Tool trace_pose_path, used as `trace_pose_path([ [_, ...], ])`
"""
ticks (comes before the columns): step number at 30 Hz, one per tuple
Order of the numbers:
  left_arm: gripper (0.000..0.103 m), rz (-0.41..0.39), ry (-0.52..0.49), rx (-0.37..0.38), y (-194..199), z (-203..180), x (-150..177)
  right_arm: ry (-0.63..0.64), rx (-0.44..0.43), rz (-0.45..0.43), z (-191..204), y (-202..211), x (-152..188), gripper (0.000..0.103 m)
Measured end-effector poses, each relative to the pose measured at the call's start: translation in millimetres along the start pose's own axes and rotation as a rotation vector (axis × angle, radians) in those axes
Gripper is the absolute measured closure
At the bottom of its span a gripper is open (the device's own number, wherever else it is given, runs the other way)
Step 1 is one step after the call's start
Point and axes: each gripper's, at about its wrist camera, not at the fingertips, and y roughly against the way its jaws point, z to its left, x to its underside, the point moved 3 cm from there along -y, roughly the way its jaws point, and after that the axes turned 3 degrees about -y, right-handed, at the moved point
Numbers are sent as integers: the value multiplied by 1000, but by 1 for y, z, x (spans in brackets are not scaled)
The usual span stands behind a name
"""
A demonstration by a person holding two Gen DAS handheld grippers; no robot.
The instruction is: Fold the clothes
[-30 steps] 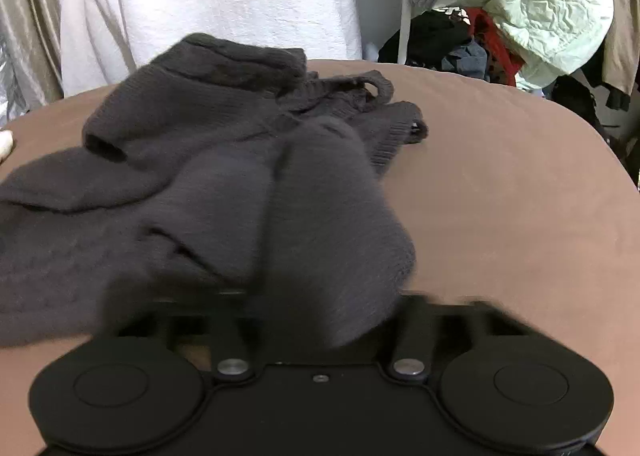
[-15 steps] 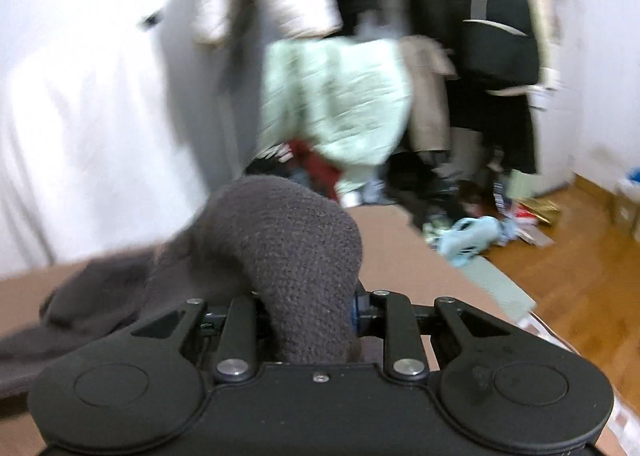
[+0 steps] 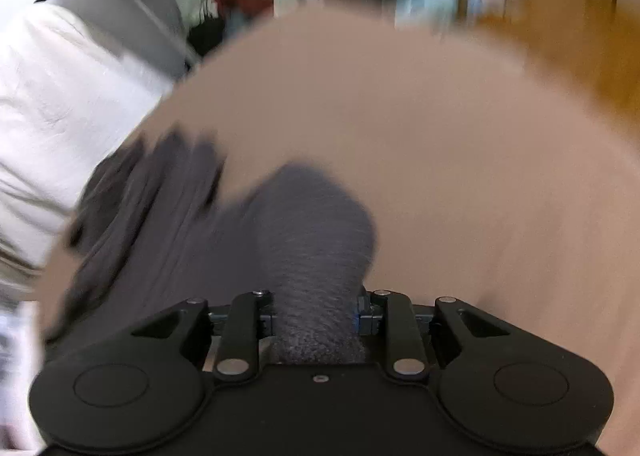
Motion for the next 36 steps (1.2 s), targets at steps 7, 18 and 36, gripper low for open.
trace_pose_path([
  [7, 77, -70, 133, 137, 11, 17, -1, 205, -128, 206, 99, -36, 63, 73],
  [18, 68, -193, 283, 212, 20, 44, -7, 268, -516, 654, 220, -80, 185, 43],
  [36, 38, -266, 68, 328, 43, 4, -13, 231, -307, 198, 126, -73, 38, 40],
])
